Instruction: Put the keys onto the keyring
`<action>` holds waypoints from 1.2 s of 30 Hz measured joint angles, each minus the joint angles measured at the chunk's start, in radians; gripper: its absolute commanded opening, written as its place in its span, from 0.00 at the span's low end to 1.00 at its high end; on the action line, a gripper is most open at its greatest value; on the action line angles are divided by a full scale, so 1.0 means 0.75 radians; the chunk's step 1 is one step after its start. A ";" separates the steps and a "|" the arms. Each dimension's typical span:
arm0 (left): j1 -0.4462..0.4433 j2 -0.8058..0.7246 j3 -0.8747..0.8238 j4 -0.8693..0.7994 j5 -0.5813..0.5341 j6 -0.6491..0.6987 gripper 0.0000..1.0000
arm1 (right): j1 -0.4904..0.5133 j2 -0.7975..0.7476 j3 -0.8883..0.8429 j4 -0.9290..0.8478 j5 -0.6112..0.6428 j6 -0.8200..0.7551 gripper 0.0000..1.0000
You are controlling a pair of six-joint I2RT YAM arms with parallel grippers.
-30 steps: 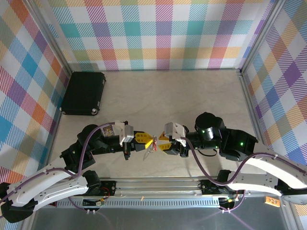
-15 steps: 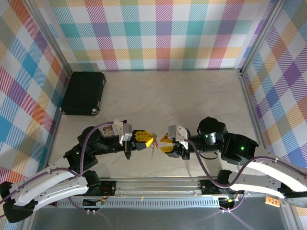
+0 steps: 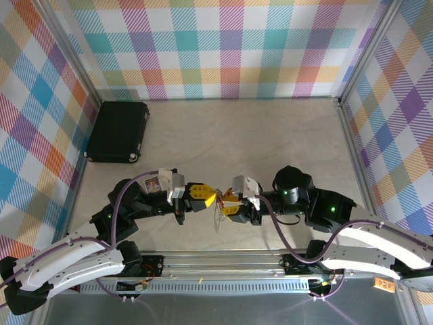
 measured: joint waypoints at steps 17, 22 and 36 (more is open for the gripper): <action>0.000 -0.032 -0.009 -0.007 0.000 0.001 0.00 | 0.001 0.034 -0.012 0.069 0.002 0.012 0.19; 0.000 -0.039 -0.009 -0.008 -0.006 0.001 0.00 | 0.001 0.034 -0.012 0.069 0.003 0.015 0.08; 0.000 -0.013 -0.009 -0.075 -0.037 0.037 0.00 | 0.000 0.035 -0.011 0.054 0.047 -0.003 0.00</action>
